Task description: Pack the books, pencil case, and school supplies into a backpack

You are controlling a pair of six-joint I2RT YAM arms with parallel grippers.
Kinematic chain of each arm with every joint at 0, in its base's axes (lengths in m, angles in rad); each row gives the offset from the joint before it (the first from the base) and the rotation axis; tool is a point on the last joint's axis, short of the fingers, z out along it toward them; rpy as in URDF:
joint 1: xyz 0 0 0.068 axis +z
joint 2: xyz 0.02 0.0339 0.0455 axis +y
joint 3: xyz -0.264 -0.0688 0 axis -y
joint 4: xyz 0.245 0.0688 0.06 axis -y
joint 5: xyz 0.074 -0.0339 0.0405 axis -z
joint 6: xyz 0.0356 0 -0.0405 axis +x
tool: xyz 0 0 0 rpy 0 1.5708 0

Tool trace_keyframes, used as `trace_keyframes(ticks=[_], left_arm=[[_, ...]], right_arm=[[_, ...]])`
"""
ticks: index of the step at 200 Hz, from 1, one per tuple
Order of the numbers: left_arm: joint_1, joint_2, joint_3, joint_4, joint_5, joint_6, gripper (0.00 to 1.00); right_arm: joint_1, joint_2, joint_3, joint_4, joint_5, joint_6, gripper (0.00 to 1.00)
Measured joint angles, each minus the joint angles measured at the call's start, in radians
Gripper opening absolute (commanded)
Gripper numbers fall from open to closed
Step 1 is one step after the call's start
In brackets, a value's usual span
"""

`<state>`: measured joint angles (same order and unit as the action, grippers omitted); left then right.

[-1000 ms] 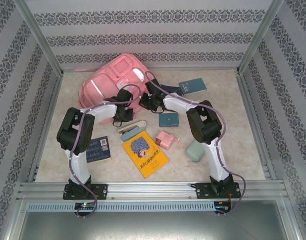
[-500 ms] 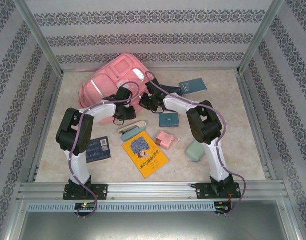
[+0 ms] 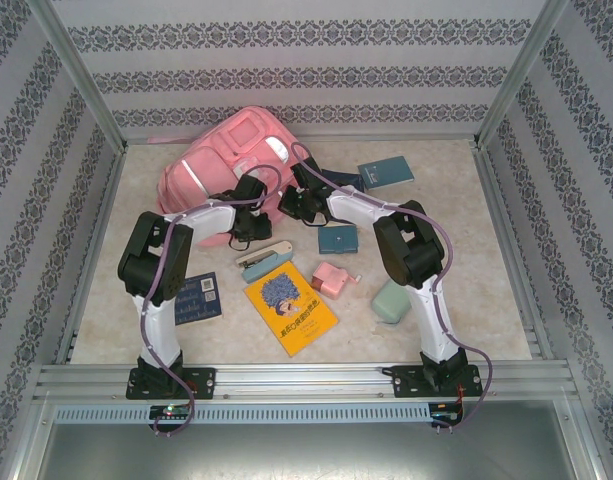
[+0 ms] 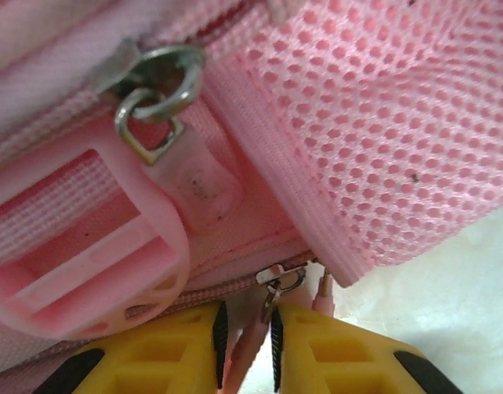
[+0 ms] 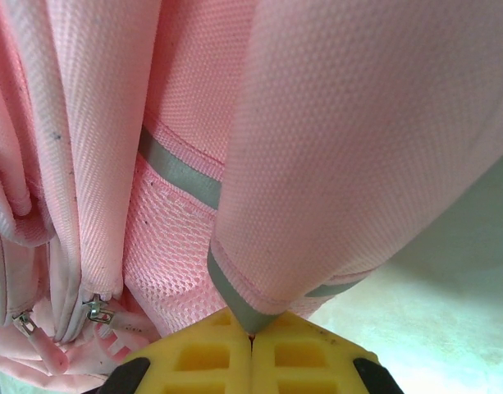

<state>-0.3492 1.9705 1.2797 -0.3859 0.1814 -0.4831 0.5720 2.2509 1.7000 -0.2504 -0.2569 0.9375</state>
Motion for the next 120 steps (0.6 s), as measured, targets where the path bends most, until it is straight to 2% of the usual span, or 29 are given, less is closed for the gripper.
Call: trace_keyframes(ticks=[36, 47, 56, 120], left_arm=[[-0.005, 0.014, 0.023, -0.027, -0.02, 0.008, 0.22], [-0.011, 0.026, 0.043, -0.051, -0.039, 0.013, 0.13], [-0.019, 0.035, 0.059, -0.073, -0.067, 0.022, 0.0], [-0.045, 0.032, 0.074, -0.108, -0.177, 0.02, 0.0]], right_arm=[[0.0, 0.0, 0.0, 0.0, 0.0, 0.0, 0.0], [0.0, 0.0, 0.0, 0.0, -0.001, 0.0, 0.0], [0.0, 0.0, 0.0, 0.001, -0.003, 0.0, 0.0], [-0.001, 0.0, -0.008, 0.009, -0.006, 0.0, 0.0]])
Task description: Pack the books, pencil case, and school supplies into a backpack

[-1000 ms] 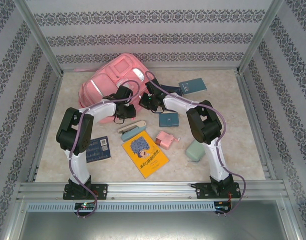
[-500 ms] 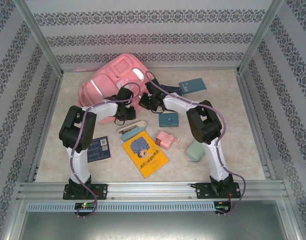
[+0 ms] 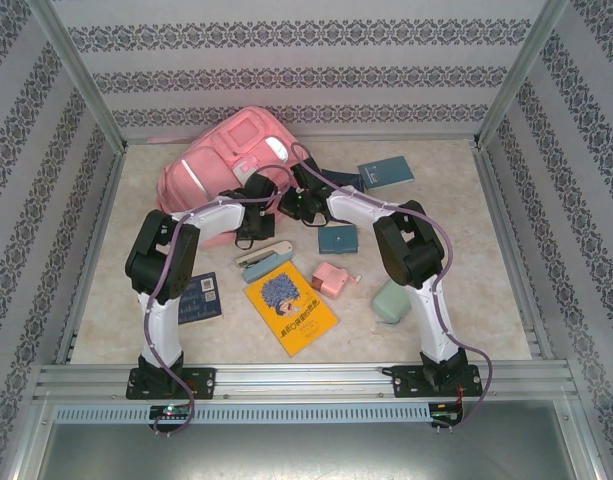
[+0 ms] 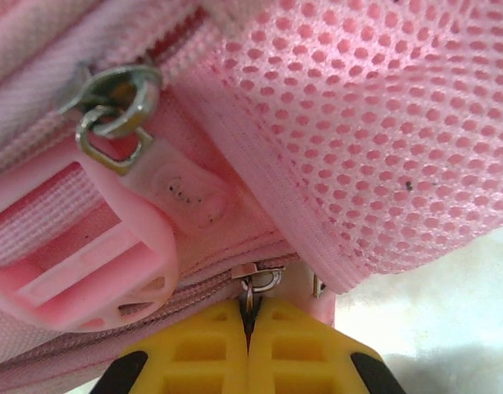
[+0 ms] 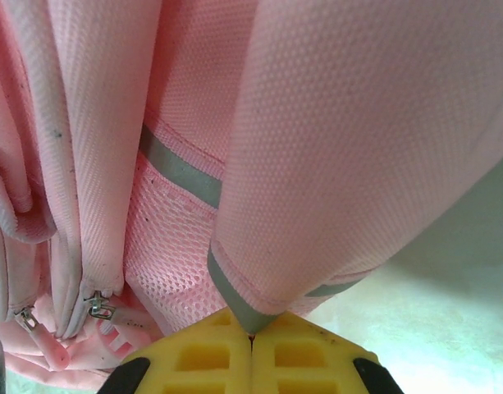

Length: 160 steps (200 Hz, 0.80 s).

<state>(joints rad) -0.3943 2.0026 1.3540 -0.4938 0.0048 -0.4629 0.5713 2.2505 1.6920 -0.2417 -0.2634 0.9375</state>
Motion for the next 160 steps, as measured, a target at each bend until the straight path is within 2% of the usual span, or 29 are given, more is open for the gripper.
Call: trace_keyframes(ticks=[39, 76, 107, 137, 150, 160], left_arm=[[0.039, -0.053, -0.029, -0.061, -0.084, -0.013, 0.0], [0.156, -0.157, -0.104, -0.103, -0.138, -0.013, 0.0], [0.248, -0.218, -0.165, -0.11, -0.143, -0.013, 0.0], [0.293, -0.243, -0.172, -0.116, -0.101, -0.005, 0.0], [0.298, -0.26, -0.179, -0.111, -0.059, 0.003, 0.0], [0.298, -0.273, -0.183, -0.109, -0.021, 0.009, 0.0]], right_arm=[[0.0, -0.006, -0.022, 0.02, -0.01, 0.0, 0.0], [-0.019, -0.021, -0.026, 0.021, -0.02, -0.001, 0.0], [-0.024, -0.026, -0.025, 0.02, -0.045, -0.009, 0.0], [-0.024, -0.026, 0.015, -0.016, -0.066, -0.033, 0.0], [-0.029, -0.026, 0.05, -0.047, -0.064, -0.046, 0.23], [-0.036, -0.026, 0.075, -0.069, -0.06, -0.056, 0.33]])
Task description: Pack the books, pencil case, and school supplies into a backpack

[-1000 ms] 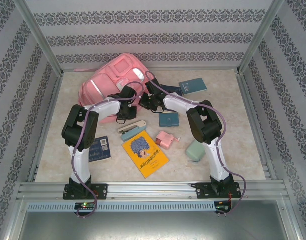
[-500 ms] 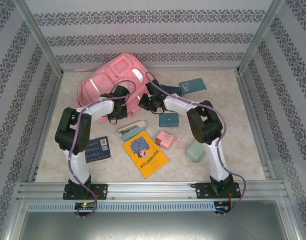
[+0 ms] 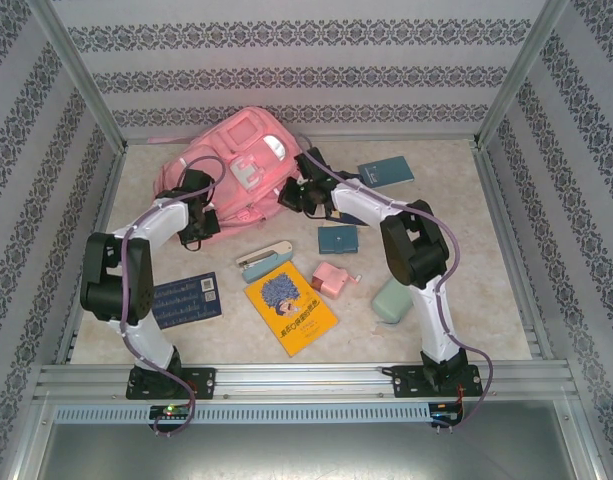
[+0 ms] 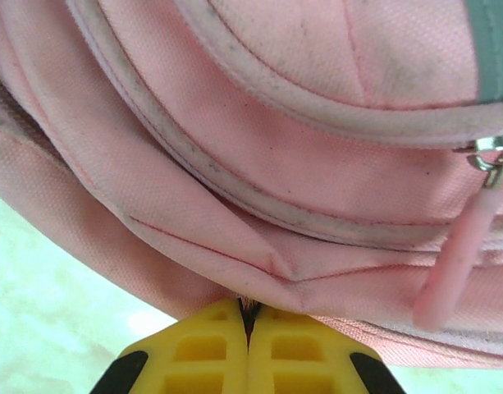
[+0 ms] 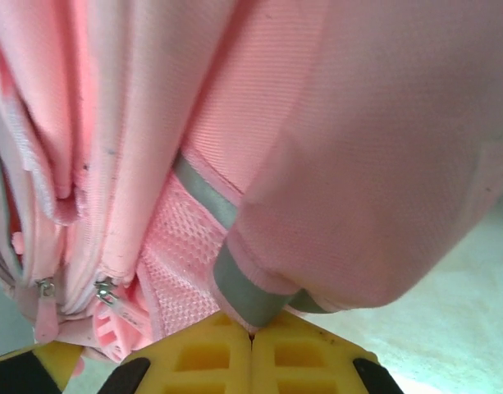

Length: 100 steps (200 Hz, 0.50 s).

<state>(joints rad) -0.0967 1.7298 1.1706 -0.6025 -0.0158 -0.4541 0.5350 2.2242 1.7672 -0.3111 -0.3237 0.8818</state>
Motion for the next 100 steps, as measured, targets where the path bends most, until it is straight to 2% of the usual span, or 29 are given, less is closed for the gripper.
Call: trace_keyframes(ticks=[12, 30, 59, 100], left_arm=[[-0.009, -0.009, 0.0, 0.003, 0.047, 0.001, 0.0], [-0.034, -0.01, 0.0, 0.006, 0.101, 0.001, 0.0], [-0.122, -0.01, 0.021, 0.006, 0.161, 0.001, 0.0], [-0.253, 0.001, 0.094, 0.014, 0.224, -0.001, 0.0]], right_arm=[[-0.012, 0.0, 0.023, -0.018, 0.014, -0.01, 0.41], [-0.036, -0.003, 0.037, -0.022, 0.04, -0.025, 0.45], [-0.056, -0.035, 0.015, -0.03, 0.071, -0.021, 0.49], [-0.041, -0.191, -0.183, 0.001, 0.072, 0.051, 0.5]])
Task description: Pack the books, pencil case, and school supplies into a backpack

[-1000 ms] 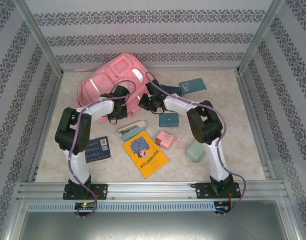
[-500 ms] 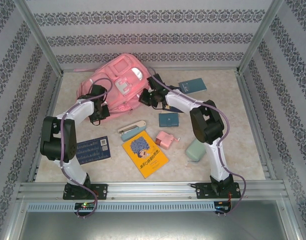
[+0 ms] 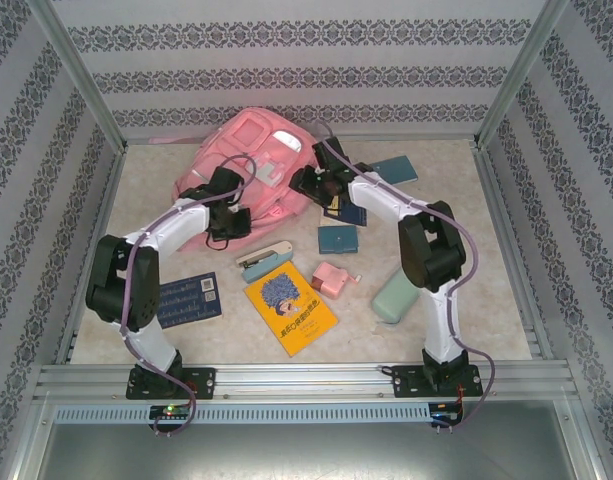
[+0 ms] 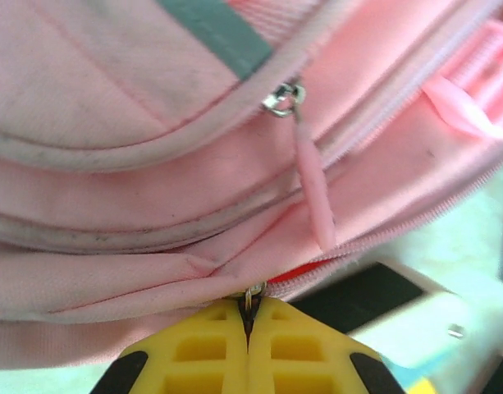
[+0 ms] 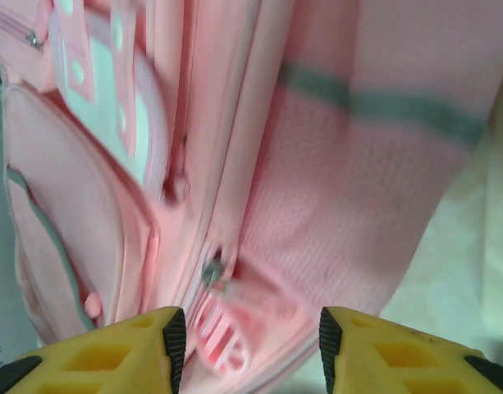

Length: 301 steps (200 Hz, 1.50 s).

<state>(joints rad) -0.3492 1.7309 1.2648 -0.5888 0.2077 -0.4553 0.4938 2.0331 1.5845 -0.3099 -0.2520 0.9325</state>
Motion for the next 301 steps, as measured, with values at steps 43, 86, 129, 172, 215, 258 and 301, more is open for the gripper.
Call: trace_keyframes(ticks=[43, 86, 129, 172, 215, 258, 301], left_arm=[[-0.059, 0.064, 0.037, 0.025, 0.025, -0.006, 0.0], [-0.063, 0.075, 0.044, 0.027, 0.024, -0.006, 0.0], [-0.066, 0.075, 0.045, 0.026, 0.024, -0.006, 0.0], [-0.07, 0.075, 0.045, 0.015, -0.011, 0.002, 0.0], [-0.024, 0.075, 0.045, -0.047, -0.064, 0.021, 0.0], [0.112, 0.058, 0.043, -0.115, -0.075, 0.048, 0.0], [0.243, 0.054, 0.052, -0.163, -0.083, 0.076, 0.0]], right_arm=[[0.033, -0.058, -0.155, 0.058, -0.013, 0.1, 0.54], [0.062, -0.051, -0.176, 0.093, -0.032, 0.167, 0.53], [0.076, 0.028, -0.124, 0.119, -0.049, 0.195, 0.18], [0.078, 0.054, -0.062, 0.078, -0.04, 0.175, 0.0], [0.066, 0.052, -0.057, 0.055, -0.039, 0.134, 0.0], [0.043, 0.042, -0.055, 0.052, -0.089, 0.105, 0.0], [0.034, 0.042, -0.026, 0.043, -0.101, 0.083, 0.0]])
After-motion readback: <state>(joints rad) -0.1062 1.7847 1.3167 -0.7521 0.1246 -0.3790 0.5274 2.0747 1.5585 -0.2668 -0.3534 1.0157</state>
